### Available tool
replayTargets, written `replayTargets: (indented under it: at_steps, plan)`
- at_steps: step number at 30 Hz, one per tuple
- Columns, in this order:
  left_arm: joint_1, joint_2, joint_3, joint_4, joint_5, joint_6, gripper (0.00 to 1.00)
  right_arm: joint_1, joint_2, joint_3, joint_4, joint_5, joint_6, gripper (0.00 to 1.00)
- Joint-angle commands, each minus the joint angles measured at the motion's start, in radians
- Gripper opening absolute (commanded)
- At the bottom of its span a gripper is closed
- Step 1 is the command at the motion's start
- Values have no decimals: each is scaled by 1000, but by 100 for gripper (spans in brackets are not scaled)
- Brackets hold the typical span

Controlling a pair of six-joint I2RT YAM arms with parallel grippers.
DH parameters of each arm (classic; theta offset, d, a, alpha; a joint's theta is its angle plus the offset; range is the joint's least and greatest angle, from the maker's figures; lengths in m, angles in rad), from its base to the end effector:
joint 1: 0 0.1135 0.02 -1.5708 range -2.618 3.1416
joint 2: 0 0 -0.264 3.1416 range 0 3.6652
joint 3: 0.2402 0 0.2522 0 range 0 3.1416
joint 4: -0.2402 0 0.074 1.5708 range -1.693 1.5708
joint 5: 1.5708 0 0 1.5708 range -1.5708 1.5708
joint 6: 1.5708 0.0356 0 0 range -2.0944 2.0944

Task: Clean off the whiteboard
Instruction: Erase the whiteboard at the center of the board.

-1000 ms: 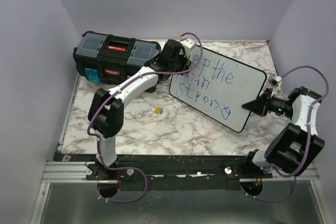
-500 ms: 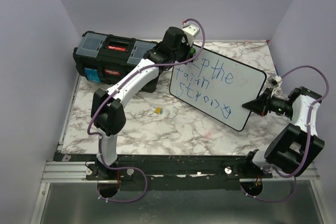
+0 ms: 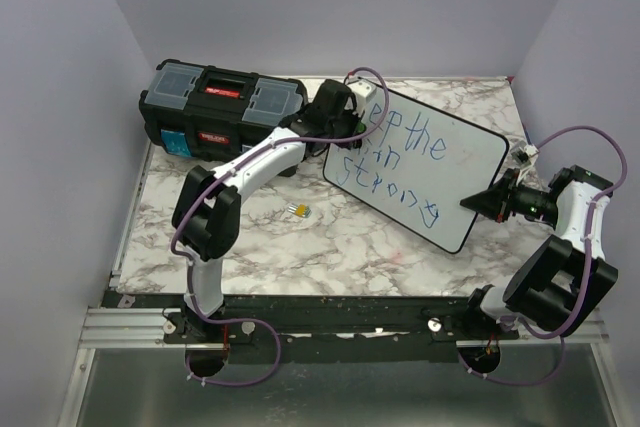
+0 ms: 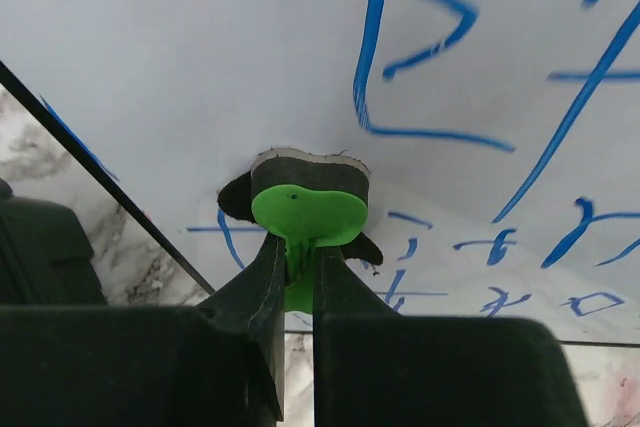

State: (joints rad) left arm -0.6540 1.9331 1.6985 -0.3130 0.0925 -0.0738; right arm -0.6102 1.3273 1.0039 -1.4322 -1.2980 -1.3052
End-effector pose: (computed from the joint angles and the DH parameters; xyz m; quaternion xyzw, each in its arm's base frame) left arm 0.3625 -0.2820 0.3048 0.2709 0.8282 -0.2117 0.4427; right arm 0.1773 -0.0821 0.2666 -0.2177 0.7649 0.4064 0.4499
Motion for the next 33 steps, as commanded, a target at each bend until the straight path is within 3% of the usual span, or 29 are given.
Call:
replayTargets:
  at_steps: [1, 12, 22, 28, 33]
  plan:
    - [-8, -33, -89, 29, 32, -28, 0, 11, -28, 0, 13, -40, -79, 1]
    - [-11, -14, 63, -29, 91, -39, 0, 11, -31, 1, 13, -41, -77, 1]
    - [-51, -28, -49, 23, 132, -95, 0, 10, -30, -1, 13, -38, -78, 1]
    - [15, -15, -47, 37, 140, -109, 0, 12, -37, -2, 13, -38, -77, 1]
    - [51, 17, 46, 4, 158, -112, 0, 11, -39, -2, 13, -38, -76, 1]
